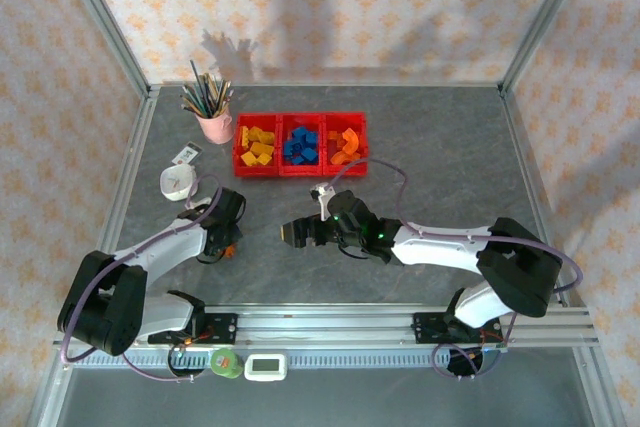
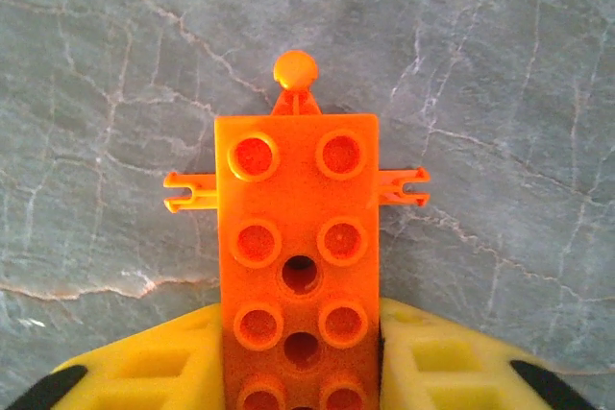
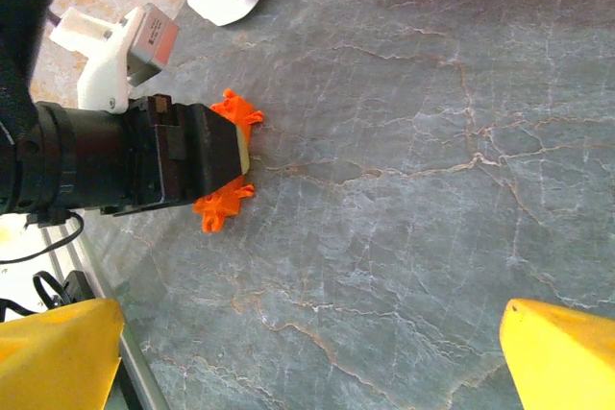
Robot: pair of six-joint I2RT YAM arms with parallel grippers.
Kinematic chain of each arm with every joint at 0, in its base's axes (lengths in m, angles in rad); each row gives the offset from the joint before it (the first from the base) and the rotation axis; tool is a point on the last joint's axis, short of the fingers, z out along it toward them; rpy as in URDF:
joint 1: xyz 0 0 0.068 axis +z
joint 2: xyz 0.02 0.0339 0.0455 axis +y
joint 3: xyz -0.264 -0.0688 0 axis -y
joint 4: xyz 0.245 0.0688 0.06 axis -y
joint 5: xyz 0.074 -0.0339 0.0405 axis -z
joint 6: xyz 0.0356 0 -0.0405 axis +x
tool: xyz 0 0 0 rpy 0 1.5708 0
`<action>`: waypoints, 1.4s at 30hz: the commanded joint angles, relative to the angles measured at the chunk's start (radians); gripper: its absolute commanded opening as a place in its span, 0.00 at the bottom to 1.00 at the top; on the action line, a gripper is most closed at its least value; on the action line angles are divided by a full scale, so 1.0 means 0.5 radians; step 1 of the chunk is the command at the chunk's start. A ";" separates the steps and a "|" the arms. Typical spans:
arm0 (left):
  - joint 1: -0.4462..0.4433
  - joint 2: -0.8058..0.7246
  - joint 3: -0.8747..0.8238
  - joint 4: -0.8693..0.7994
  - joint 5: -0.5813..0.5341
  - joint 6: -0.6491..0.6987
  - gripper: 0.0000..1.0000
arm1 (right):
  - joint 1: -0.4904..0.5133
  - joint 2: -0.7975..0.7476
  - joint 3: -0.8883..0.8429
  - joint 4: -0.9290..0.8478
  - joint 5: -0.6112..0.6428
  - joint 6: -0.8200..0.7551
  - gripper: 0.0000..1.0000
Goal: Sort the legos into containers by color
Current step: Pick up the lego from the bottom-left of the table, then place the lego in the container.
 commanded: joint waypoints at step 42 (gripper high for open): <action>-0.690 2.215 3.229 -0.156 -0.117 0.702 0.18 | -1.261 -0.746 -0.009 -0.943 0.393 -0.051 1.00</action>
